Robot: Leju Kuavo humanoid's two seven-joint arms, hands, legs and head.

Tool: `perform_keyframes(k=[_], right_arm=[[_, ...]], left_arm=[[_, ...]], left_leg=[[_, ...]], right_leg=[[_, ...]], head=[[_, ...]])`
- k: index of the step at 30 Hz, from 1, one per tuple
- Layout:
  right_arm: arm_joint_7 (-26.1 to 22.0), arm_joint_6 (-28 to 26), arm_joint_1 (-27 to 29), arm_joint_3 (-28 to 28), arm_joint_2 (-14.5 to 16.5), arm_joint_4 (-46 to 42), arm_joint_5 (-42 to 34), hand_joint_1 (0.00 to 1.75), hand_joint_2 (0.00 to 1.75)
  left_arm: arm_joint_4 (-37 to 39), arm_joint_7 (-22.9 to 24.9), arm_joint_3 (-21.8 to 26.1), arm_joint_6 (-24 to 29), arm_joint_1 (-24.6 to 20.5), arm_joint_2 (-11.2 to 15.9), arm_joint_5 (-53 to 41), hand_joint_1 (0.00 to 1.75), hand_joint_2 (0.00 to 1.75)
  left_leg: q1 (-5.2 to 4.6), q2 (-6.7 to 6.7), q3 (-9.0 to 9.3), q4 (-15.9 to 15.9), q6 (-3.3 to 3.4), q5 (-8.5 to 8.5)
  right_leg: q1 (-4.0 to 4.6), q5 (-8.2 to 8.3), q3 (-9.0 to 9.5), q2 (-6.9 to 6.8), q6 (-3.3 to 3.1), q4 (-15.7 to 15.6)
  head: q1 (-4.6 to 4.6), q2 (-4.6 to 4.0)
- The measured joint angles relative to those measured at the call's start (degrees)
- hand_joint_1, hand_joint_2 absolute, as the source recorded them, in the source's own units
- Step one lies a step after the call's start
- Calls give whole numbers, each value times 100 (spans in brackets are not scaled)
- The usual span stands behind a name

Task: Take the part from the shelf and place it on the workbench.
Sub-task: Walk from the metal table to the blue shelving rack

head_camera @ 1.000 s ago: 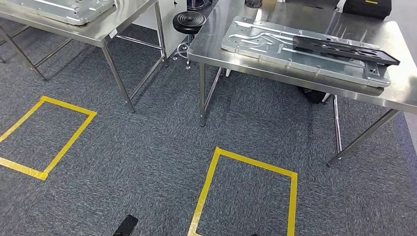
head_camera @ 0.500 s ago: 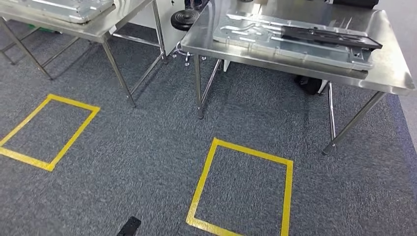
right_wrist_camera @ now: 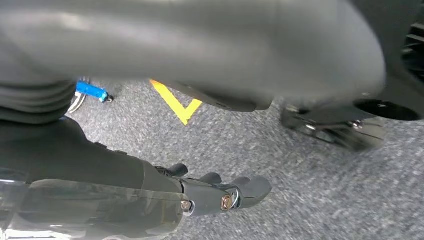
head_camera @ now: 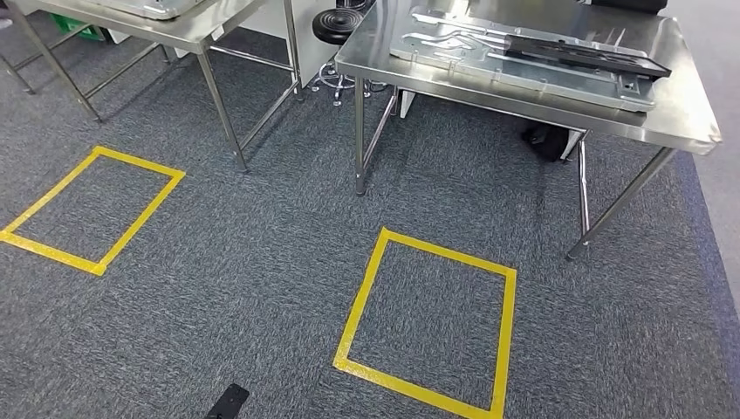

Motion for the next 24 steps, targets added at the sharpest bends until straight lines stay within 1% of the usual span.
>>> perform_keyframes(k=[1, 2, 3, 4, 5, 6, 7, 8, 10, 11, 12, 13, 15, 16, 17, 18, 19, 20, 21, 22, 23, 24], right_arm=[[-11, -30, 1, 0, 2, 0, 9, 0, 87], [-31, -74, 4, 0, 4, 0, 22, 0, 44], [-55, -126, 5, 0, 6, 0, 45, 0, 0], [-76, -179, 3, 0, 9, 0, 73, 0, 44], [-90, -236, -5, 1, 11, -1, 105, 0, 87], [-99, -281, -15, 1, 15, -1, 137, 0, 131], [-112, -312, -23, 2, 20, -2, 167, 0, 175], [-134, -329, -29, 3, 26, -2, 193, 0, 175], [-225, -333, -29, 7, 45, -1, 271, 0, 175], [-286, -334, -31, 15, 57, -1, 319, 0, 175], [-353, -337, -36, 30, 73, -1, 370, 0, 175], [-416, -339, -42, 47, 89, -2, 413, 0, 175], [-514, -332, -51, 88, 113, -2, 478, 0, 175], [-545, -322, -53, 107, 121, -2, 496, 0, 175], [-566, -309, -54, 129, 126, -8, 507, 0, 175], [-578, -297, -56, 153, 129, -25, 499, 0, 175], [-584, -289, -58, 177, 131, -55, 474, 0, 175], [-586, -281, -61, 202, 131, -99, 431, 0, 175], [-586, -274, -68, 226, 131, -144, 374, 0, 175], [-586, -267, -73, 248, 129, -185, 312, 0, 175], [-586, -256, -75, 271, 128, -222, 243, 0, 175], [-584, -245, -73, 293, 126, -255, 169, 0, 175]], left_arm=[[0, -3, -2, 6, 5, -1, 2, 0, 87], [0, -3, -3, 15, 9, -1, 6, 0, 131], [0, 1, -3, 26, 13, -1, 9, 0, 175], [0, 10, -3, 40, 16, -4, 12, 0, 175], [0, 25, -4, 59, 18, -8, 14, 0, 175], [0, 43, -4, 77, 17, -11, 14, 0, 175], [0, 61, -4, 94, 15, -15, 14, 0, 175], [0, 73, -3, 104, 14, -17, 15, 0, 175], [0, 80, -2, 103, 18, -19, 21, 0, 175], [0, 79, -2, 97, 23, -19, 26, 0, 175], [0, 78, -2, 85, 27, -19, 35, 0, 175], [0, 79, -2, 59, 30, -18, 47, 0, 175], [0, 103, 1, -43, 43, -18, 85, 0, 175], [0, 121, 3, -107, 58, -18, 110, 0, 175], [0, 141, 2, -164, 85, -18, 148, 0, 175], [1, 161, -13, -205, 125, -16, 205, 0, 175], [1, 174, -45, -232, 176, -11, 283, 0, 175], [2, 188, -95, -250, 232, -2, 398, 0, 175], [2, 198, -157, -262, 287, 12, 534, 0, 175], [2, 205, -225, -273, 340, 25, 686, 0, 175], [2, 216, -297, -282, 392, 38, 853, 0, 175], [2, 229, -377, -290, 446, 51, 1028, 0, 175]], left_leg=[[-1, 2, -71, 6, -6, 55], [-1, 5, -137, 14, -15, 106], [1, 6, -196, 25, -28, 150], [2, 6, -243, 38, -44, 186], [-1, 6, -282, 54, -63, 212], [-8, 5, -308, 71, -87, 234], [-15, 5, -325, 87, -115, 254], [-21, 6, -337, 95, -145, 274], [-18, 7, -354, 109, -212, 302], [-11, 4, -385, 166, -242, 255], [-6, 1, -456, 325, -268, 132], [1, -3, -577, 614, -290, -68], [8, -6, -893, 1421, -325, -511], [11, -6, -1001, 1736, -337, -627], [12, -6, -1012, 1852, -340, -625], [12, -6, -904, 1726, -331, -514], [12, -6, -692, 1381, -313, -331], [8, -6, -440, 934, -282, -171], [-3, -6, -221, 544, -251, -59], [-14, -5, -83, 276, -225, -6], [-27, -6, -28, 151, -202, -10], [-35, -6, -28, 130, -184, -8]], right_leg=[[-10, -47, -43, 0, 16, 273], [-19, 28, 4, 0, 24, 374], [-24, 181, 166, 0, 24, 250], [-28, 339, 450, 0, 15, -101], [-25, 415, 787, 3, -8, -569], [-17, 430, 1079, 9, -42, -1004], [-6, 403, 1273, 14, -78, -1318], [8, 361, 1350, 18, -118, -1463], [11, 384, 1332, 13, -204, -1508], [3, 413, 1319, 6, -255, -1519], [-6, 446, 1299, -2, -303, -1534], [-10, 475, 1274, -12, -342, -1542], [11, 511, 1207, -24, -378, -1528], [22, 523, 1178, -31, -383, -1518], [32, 533, 1154, -35, -383, -1504], [40, 538, 1139, -36, -381, -1488], [47, 537, 1132, -35, -377, -1471], [54, 532, 1123, -32, -369, -1452], [64, 530, 1110, -30, -355, -1434], [74, 530, 1096, -30, -335, -1418], [81, 536, 1078, -32, -311, -1407], [87, 547, 1066, -34, -284, -1404]], head=[[0, 0], [0, -1], [0, -1], [0, -1], [0, -1], [-1, -1], [-1, -1], [-1, -1], [0, -1], [0, -2], [-1, -1], [-1, -2], [-1, -1], [0, -2], [0, -1], [0, -1], [0, -1], [0, -1], [0, -1], [0, -1], [0, 0], [0, -1]])
